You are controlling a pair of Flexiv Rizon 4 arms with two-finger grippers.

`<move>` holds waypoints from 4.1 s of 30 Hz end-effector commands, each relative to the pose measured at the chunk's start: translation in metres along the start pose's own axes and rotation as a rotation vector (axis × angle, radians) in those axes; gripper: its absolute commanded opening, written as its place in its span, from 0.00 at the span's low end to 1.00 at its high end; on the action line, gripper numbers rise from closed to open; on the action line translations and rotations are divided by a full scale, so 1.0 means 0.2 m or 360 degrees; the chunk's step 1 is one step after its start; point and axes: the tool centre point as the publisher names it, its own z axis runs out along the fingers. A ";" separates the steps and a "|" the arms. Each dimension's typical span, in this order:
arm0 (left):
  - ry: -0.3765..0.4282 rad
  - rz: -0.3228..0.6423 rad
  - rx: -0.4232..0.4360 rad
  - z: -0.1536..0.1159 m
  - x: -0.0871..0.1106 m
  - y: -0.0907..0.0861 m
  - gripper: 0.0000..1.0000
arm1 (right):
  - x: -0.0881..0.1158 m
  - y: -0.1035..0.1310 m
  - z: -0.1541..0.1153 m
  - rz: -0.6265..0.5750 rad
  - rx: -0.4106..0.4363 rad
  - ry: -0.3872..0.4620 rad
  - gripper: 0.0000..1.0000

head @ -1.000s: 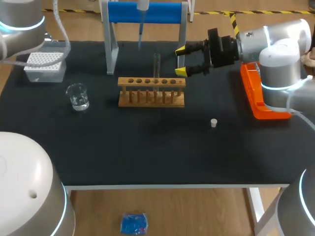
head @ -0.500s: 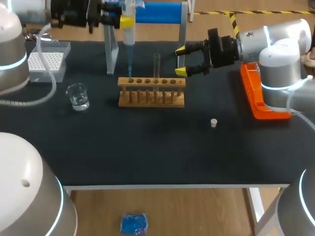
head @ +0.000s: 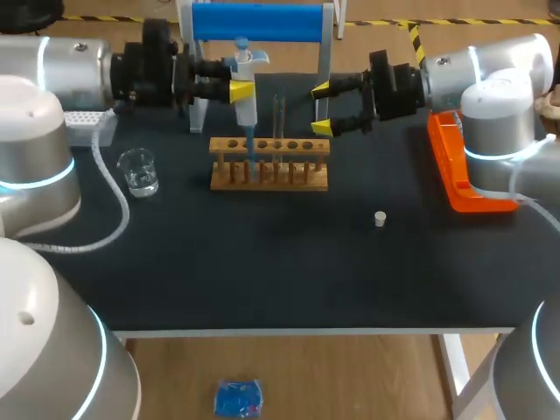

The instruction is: Invert the test tube, pick up the pipette, mount the tip to pipette, aspirate from beaker and dispense into the tube, eject the tip, return the pipette, and cap with the stopper.

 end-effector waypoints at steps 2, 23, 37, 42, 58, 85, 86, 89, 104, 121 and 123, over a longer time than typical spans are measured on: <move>-0.0157 -0.0010 0.0026 0.05 0.05 0.01 0.00 | 0.00 0.00 0.00 -0.0001 0.0001 0.0001 1.00; -0.0160 -0.0051 -0.0039 0.13 0.06 0.05 0.00 | 0.00 0.00 0.00 -0.0001 0.0001 0.0001 1.00; -0.0156 -0.0056 -0.0037 0.14 0.08 0.07 0.00 | 0.00 0.00 0.00 -0.0001 0.0001 0.0001 1.00; -0.0156 -0.0056 -0.0037 0.14 0.08 0.07 0.00 | 0.00 0.00 0.00 -0.0001 0.0001 0.0001 1.00; -0.0156 -0.0056 -0.0037 0.14 0.08 0.07 0.00 | 0.38 0.06 -0.30 -0.0055 -0.0129 0.0018 1.00; -0.0156 -0.0056 -0.0037 0.14 0.08 0.07 0.00 | 0.73 0.37 -0.14 0.0058 -0.0385 0.0314 1.00; -0.0156 -0.0056 -0.0037 0.14 0.08 0.07 0.00 | 0.73 0.38 -0.12 0.0060 -0.0391 0.0306 1.00; -0.0156 -0.0056 -0.0037 0.14 0.08 0.07 0.00 | 0.72 0.42 -0.06 0.0044 -0.0397 0.0292 1.00; -0.0156 -0.0056 -0.0037 0.14 0.08 0.07 0.00 | 0.71 0.52 0.17 -0.0004 -0.0369 0.0266 1.00; -0.0156 -0.0056 -0.0037 0.14 0.08 0.07 0.00 | 0.67 0.58 0.30 -0.0002 -0.0422 0.0196 1.00; -0.0156 -0.0056 -0.0037 0.14 0.08 0.07 0.00 | 0.67 0.58 0.31 0.0002 -0.0430 0.0162 1.00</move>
